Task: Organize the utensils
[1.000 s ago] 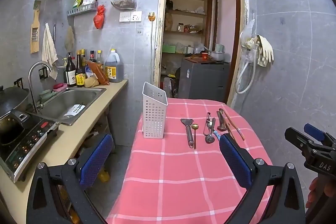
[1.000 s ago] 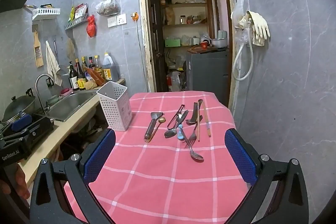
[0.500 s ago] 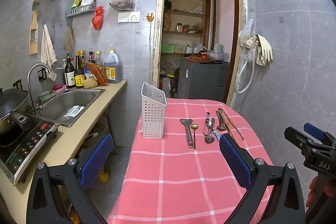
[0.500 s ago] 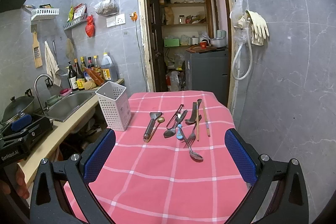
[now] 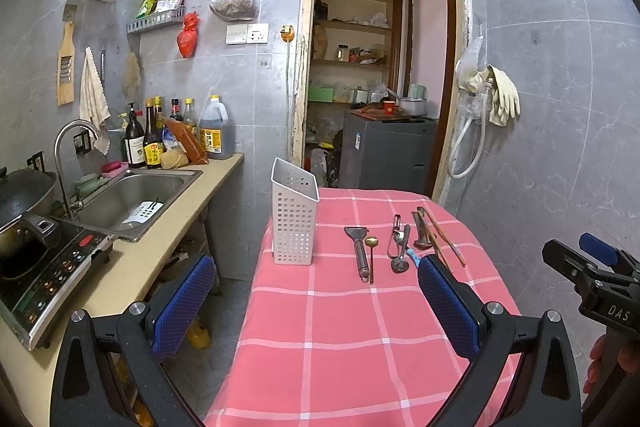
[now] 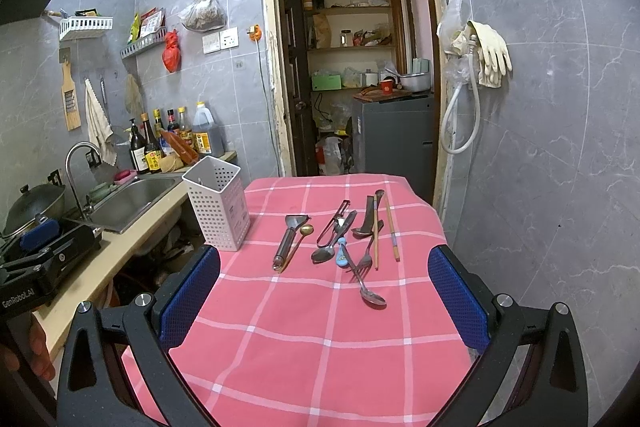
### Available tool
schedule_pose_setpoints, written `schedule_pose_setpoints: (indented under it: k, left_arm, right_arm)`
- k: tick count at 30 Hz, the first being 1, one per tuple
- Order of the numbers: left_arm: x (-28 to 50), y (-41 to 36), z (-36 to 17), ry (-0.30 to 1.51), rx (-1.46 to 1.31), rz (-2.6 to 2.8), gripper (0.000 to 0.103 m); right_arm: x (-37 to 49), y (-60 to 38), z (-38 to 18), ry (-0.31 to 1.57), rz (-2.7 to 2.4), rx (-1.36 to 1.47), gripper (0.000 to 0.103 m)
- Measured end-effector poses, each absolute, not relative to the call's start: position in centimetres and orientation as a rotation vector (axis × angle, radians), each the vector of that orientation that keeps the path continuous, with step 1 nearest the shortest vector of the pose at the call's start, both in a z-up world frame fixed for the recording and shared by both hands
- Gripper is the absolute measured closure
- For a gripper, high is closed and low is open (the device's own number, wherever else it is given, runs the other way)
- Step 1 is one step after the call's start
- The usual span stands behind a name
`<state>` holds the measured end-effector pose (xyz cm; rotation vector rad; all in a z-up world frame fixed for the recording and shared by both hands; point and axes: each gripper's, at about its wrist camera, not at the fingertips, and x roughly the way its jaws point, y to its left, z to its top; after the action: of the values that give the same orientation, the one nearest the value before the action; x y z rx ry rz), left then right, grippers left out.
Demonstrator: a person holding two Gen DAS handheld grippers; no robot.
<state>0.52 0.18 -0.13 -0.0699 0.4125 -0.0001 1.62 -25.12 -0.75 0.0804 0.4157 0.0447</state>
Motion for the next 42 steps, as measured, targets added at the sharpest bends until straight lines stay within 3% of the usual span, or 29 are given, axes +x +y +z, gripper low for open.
schedule_pose_setpoints:
  k: [42]
  left_arm:
    - [-0.20, 0.63, 0.54, 0.405, -0.077, -0.002, 0.000]
  right_arm:
    - [1.46, -24.99, -0.09, 0.406, 0.041, 0.082, 0.001]
